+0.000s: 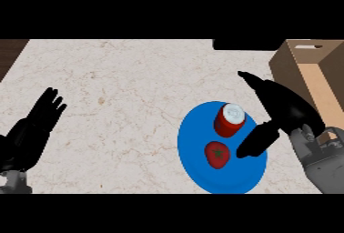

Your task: Pick the can from the plate and place it in the cardboard box

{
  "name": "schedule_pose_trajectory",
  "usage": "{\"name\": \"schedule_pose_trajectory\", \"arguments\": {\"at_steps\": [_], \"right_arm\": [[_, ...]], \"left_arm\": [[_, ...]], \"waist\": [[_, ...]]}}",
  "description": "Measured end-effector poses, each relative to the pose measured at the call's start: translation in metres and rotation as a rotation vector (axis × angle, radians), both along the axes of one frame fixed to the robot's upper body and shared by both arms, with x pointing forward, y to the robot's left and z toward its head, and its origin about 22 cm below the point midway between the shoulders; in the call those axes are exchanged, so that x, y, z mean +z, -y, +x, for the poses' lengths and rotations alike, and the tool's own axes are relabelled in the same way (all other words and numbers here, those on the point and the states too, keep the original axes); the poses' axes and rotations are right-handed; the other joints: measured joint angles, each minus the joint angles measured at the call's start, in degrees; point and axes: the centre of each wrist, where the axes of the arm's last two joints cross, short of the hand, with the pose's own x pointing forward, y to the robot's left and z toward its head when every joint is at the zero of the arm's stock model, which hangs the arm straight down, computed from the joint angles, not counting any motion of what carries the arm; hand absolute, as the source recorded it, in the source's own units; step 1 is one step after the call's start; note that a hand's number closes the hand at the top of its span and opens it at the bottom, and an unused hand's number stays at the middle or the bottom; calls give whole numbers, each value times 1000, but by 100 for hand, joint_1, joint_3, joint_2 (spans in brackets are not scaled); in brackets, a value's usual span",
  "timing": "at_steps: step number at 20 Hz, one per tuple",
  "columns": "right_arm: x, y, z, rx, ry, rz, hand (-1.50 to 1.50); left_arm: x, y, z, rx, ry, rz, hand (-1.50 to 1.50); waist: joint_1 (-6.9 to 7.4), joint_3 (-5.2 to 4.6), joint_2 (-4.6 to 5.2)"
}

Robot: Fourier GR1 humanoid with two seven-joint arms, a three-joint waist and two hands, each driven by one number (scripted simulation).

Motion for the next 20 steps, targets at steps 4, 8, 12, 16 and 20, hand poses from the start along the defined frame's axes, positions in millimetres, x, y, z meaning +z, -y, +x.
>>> {"name": "schedule_pose_trajectory", "arguments": {"at_steps": [4,8,12,16,20], "right_arm": [[-4,2,8,-6,-29,-7,-150],[-8,2,10,-1,-43,-10,-150],[-14,0,8,5,-39,-6,-150],[-23,-5,10,11,-23,-25,-150],[-26,-16,14,22,-9,-41,-150]], "left_arm": [[-1,-4,1,5,4,5,0],[-3,-2,2,9,7,3,0],[-3,0,0,6,6,-2,0],[-1,-4,2,5,3,-2,0],[-4,-8,1,5,6,2,0]], "waist": [[-31,3,1],[-53,4,-2],[-60,6,-5],[-59,6,-3],[-50,6,-3]]}}
